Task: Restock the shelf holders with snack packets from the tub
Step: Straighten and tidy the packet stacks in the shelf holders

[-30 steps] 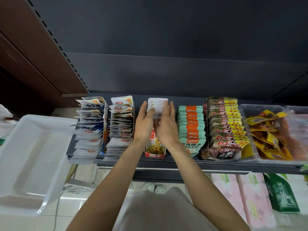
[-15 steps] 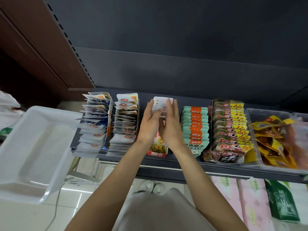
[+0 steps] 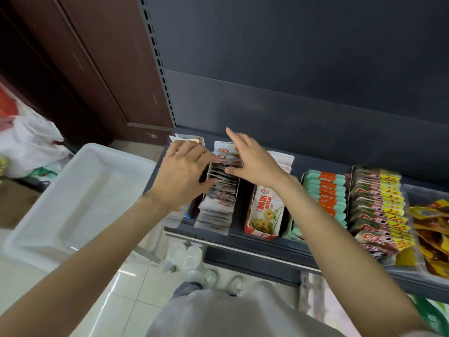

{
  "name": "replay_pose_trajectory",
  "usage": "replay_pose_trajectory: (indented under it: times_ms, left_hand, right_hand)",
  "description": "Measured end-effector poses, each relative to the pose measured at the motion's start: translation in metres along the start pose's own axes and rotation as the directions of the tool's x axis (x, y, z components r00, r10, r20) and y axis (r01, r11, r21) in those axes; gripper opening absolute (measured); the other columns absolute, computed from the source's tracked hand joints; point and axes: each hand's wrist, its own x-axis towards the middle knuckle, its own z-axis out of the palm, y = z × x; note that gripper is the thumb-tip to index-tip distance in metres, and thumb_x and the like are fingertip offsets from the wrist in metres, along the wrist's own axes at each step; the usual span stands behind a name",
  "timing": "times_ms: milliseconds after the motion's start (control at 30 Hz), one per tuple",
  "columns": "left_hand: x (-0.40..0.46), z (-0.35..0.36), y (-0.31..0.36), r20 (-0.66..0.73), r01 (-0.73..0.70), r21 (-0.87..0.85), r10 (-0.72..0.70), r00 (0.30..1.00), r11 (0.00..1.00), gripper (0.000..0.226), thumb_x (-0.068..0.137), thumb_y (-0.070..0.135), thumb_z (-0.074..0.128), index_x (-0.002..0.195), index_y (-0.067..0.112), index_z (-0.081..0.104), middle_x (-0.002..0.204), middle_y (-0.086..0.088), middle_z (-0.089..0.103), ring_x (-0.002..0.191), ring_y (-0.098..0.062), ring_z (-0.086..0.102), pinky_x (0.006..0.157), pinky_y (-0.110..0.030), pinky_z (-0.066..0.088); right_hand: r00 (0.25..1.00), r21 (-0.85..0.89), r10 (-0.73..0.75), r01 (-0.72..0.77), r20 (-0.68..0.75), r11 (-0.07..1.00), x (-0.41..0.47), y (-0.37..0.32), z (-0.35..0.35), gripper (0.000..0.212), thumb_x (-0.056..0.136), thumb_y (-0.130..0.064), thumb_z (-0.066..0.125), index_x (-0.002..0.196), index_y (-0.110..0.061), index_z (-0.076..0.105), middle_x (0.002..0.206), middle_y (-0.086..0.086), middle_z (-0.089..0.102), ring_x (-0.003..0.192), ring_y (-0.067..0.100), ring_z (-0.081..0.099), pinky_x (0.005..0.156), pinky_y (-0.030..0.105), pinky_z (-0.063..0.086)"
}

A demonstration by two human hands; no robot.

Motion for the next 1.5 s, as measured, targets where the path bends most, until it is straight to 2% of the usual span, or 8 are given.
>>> replay_pose_trajectory:
  times_ms: [233, 433, 633, 900, 1133, 1333, 1433, 1500]
  left_hand:
    - [0.034, 0.022, -0.006, 0.29, -0.332, 0.188, 0.271, 0.918, 0.924, 0.034, 0.089, 0.036, 0.048, 0.115, 0.017, 0.058, 0.102, -0.001, 0.067, 0.099, -0.021, 0.059, 0.095, -0.035, 0.032]
    - [0.04, 0.033, -0.009, 0.243, -0.479, 0.167, 0.435, 0.867, 0.862, 0.025, 0.083, 0.012, 0.049, 0.098, 0.024, 0.066, 0.087, 0.004, 0.068, 0.08, -0.016, 0.064, 0.075, -0.027, 0.04]
    - [0.071, 0.032, -0.025, 0.263, -0.187, -0.083, 0.203, 0.943, 0.979, 0.026, 0.09, 0.02, 0.055, 0.109, 0.033, 0.066, 0.097, -0.002, 0.07, 0.092, -0.027, 0.065, 0.072, -0.033, 0.047]
    - [0.05, 0.026, -0.023, 0.006, -0.436, -0.267, 0.454, 0.891, 0.859, 0.036, 0.079, 0.044, 0.068, 0.101, 0.017, 0.058, 0.103, 0.0, 0.062, 0.096, -0.021, 0.058, 0.081, -0.03, 0.033]
    - [0.033, 0.046, -0.009, 0.286, -0.557, 0.071, 0.518, 0.806, 0.827, 0.059, 0.084, 0.043, 0.059, 0.13, 0.013, 0.038, 0.125, -0.004, 0.053, 0.106, -0.022, 0.056, 0.092, -0.034, 0.034]
    - [0.038, 0.045, -0.01, 0.241, -0.301, 0.016, 0.288, 0.927, 0.954, 0.047, 0.091, 0.034, 0.057, 0.135, 0.028, 0.042, 0.1, 0.001, 0.069, 0.092, -0.025, 0.065, 0.082, -0.033, 0.047]
    - [0.04, 0.044, -0.013, 0.203, -0.126, -0.062, 0.136, 0.97, 0.99, 0.041, 0.087, 0.038, 0.062, 0.125, 0.028, 0.049, 0.1, 0.002, 0.068, 0.091, -0.025, 0.065, 0.071, -0.032, 0.046]
    - [0.038, 0.043, -0.011, 0.152, -0.109, -0.091, 0.122, 0.981, 0.99, 0.037, 0.083, 0.036, 0.066, 0.114, 0.022, 0.051, 0.105, 0.003, 0.063, 0.091, -0.023, 0.063, 0.072, -0.028, 0.039]
  right_hand:
    - [0.984, -0.235, -0.017, -0.026, -0.179, 0.972, 0.02, 0.004, 0.005, 0.024, 0.098, -0.022, 0.049, 0.115, -0.016, 0.064, 0.111, 0.001, 0.066, 0.101, 0.025, 0.061, 0.081, 0.038, 0.047]
    - [0.973, -0.158, 0.054, -0.091, -0.224, 0.983, 0.02, 0.002, 0.008, 0.022, 0.097, -0.023, 0.052, 0.108, -0.016, 0.069, 0.099, 0.003, 0.072, 0.094, 0.023, 0.065, 0.076, 0.033, 0.044]
    - [0.983, 0.285, 0.184, -0.173, -0.012, 0.943, 0.003, 0.008, 0.01, 0.042, 0.096, -0.026, 0.056, 0.138, -0.024, 0.049, 0.134, -0.003, 0.055, 0.108, 0.014, 0.058, 0.092, 0.025, 0.044]
    - [0.98, 0.121, 0.075, -0.053, -0.184, 0.991, 0.007, 0.007, 0.017, 0.032, 0.084, -0.011, 0.067, 0.116, -0.013, 0.063, 0.108, 0.002, 0.065, 0.088, 0.01, 0.054, 0.078, 0.026, 0.044]
    - [0.989, 0.092, 0.053, -0.04, -0.141, 0.995, 0.009, 0.015, 0.014, 0.043, 0.087, -0.018, 0.067, 0.129, -0.018, 0.058, 0.123, 0.003, 0.061, 0.079, -0.002, 0.043, 0.075, 0.014, 0.033]
    - [0.996, 0.257, 0.067, -0.05, -0.055, 0.965, 0.001, 0.015, 0.013, 0.046, 0.095, -0.027, 0.056, 0.14, -0.025, 0.044, 0.142, -0.003, 0.047, 0.101, 0.011, 0.062, 0.09, 0.03, 0.05]
    - [0.998, 0.505, 0.058, -0.066, 0.031, 0.861, -0.008, 0.018, 0.015, 0.047, 0.097, -0.036, 0.052, 0.142, -0.03, 0.039, 0.149, -0.009, 0.035, 0.134, 0.004, 0.034, 0.109, 0.025, 0.031]
    - [0.998, 0.354, 0.012, -0.033, 0.06, 0.935, -0.011, 0.019, 0.02, 0.061, 0.089, -0.041, 0.062, 0.143, -0.032, 0.035, 0.154, -0.009, 0.021, 0.138, 0.005, 0.023, 0.11, 0.023, 0.026]
